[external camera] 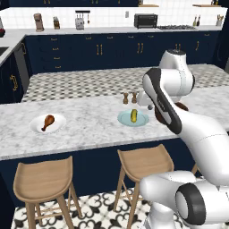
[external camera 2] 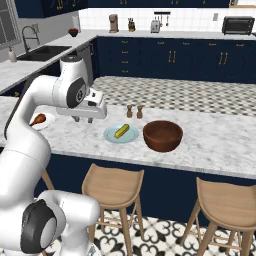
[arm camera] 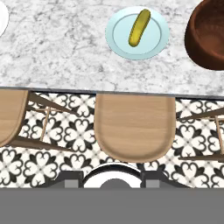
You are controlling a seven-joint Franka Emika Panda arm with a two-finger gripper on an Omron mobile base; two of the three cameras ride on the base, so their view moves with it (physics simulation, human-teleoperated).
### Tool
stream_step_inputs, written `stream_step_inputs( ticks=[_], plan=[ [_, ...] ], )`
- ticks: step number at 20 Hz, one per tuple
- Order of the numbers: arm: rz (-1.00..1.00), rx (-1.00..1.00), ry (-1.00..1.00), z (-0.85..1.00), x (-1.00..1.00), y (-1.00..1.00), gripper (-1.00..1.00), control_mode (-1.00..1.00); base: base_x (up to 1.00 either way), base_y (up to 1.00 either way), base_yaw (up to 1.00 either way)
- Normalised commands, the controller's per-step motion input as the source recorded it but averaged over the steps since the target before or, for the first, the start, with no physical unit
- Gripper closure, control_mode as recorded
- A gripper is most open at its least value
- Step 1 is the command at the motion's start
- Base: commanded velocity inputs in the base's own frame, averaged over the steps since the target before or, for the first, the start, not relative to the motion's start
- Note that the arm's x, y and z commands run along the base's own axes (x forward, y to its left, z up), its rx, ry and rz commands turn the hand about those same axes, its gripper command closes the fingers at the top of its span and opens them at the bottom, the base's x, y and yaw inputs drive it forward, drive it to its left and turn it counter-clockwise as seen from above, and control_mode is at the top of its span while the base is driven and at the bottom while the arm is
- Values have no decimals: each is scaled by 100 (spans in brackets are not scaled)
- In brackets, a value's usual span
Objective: Pick the chicken drumstick and cucumber from their plates and place them in the bowl. Then put the bowl in the fridge.
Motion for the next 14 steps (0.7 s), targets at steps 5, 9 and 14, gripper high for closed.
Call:
stream_step_inputs(
  ticks=[5, 9, 14],
  plan=[
    [0, 0, 0, -8, -6, 0, -100, -100, 0, 0, 0],
    [-7, 0, 0, -24, 1, -13, -100, -100, 0, 0, 0],
    [-27, 0, 0, -32, 39, -11, -100, -100, 0, 0, 0]
  ],
)
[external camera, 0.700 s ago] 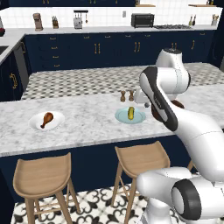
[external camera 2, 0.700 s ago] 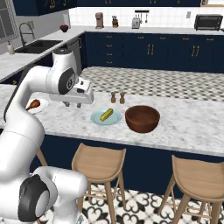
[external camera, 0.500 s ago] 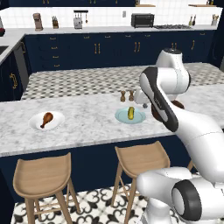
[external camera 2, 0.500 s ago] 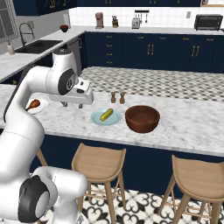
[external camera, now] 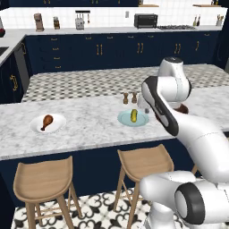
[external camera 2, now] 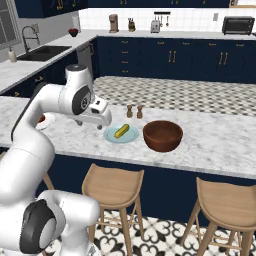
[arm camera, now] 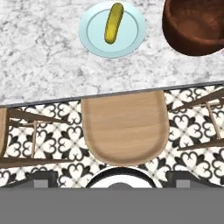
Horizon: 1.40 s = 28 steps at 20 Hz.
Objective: Pick the chicken drumstick and cucumber from their plates and place them in the bowl. Then put the bowl in the fridge.
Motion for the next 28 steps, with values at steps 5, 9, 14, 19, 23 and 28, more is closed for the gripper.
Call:
stream_step_inputs(
  ticks=[5, 9, 14, 19, 23, 28],
  plan=[
    [-29, -2, 5, -53, 73, 0, -100, -100, 0, 0, 0],
    [-11, 0, 9, -28, 79, -3, -100, -100, 0, 0, 0],
    [-1, 0, 13, -15, 62, -15, -100, -100, 0, 0, 0],
    [0, 0, 11, -24, 61, -24, -100, -100, 0, 0, 0],
    [0, 1, 8, -35, 61, 0, -100, -100, 0, 0, 0],
    [0, 0, 11, -39, 52, 1, -100, -100, 0, 0, 0]
  ],
)
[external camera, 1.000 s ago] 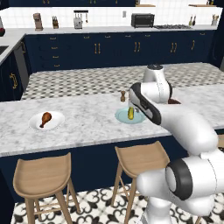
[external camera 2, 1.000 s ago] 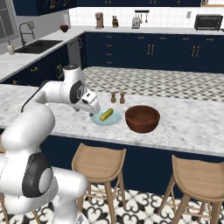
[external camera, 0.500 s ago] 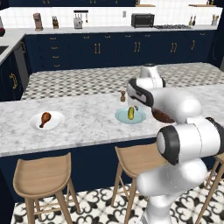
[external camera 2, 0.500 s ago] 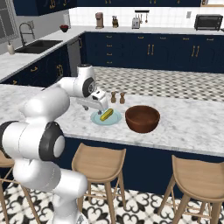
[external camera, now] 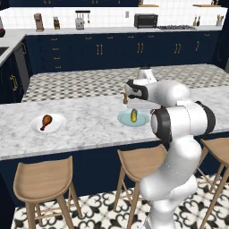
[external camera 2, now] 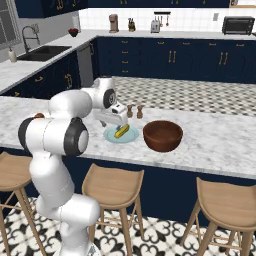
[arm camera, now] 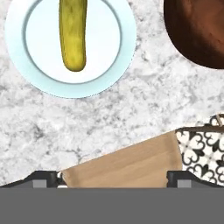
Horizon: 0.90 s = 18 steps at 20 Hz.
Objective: Pick the chicken drumstick and cucumber from their plates and place them in the bowl. Then put the bowl in the fridge.
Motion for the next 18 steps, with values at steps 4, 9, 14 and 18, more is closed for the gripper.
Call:
stream_step_inputs(
  ticks=[4, 9, 14, 18],
  plan=[
    [0, 0, 10, -44, 58, 4, -100, -100, 0, 0, 0],
    [0, 0, 5, -42, 40, 1, -100, -100, 0, 0, 0],
    [0, 1, 2, -27, 34, 0, -100, -100, 0, 0, 0],
    [0, 0, 0, -15, 36, 0, -100, -100, 0, 0, 0]
  ],
)
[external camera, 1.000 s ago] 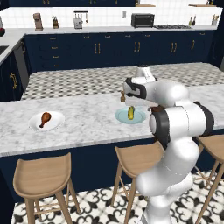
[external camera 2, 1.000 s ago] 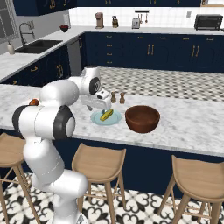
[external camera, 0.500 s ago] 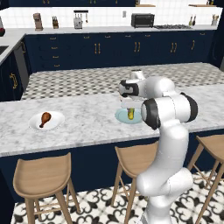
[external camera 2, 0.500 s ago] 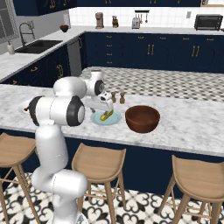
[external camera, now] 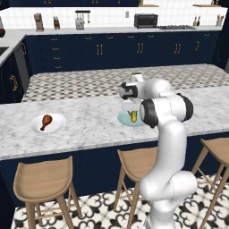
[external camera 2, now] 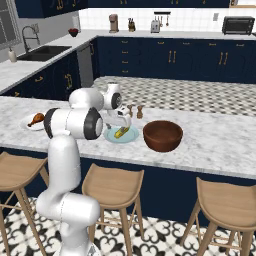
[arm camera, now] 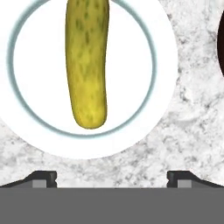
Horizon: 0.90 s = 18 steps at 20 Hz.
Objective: Pick the chicken drumstick and cucumber from their plates and place them in the bowl. Then put the bowl in the fridge.
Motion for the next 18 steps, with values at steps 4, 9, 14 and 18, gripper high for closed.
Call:
stream_step_inputs(
  ticks=[4, 9, 14, 18],
  plan=[
    [0, 0, 0, -26, 51, 0, -100, -100, 0, 0, 0],
    [0, 0, 0, -35, 38, 0, -100, -100, 0, 0, 0],
    [0, 0, 0, -41, 25, 0, -100, -100, 0, 0, 0],
    [1, 0, 0, -24, 36, 0, -100, -100, 0, 0, 0]
  ],
)
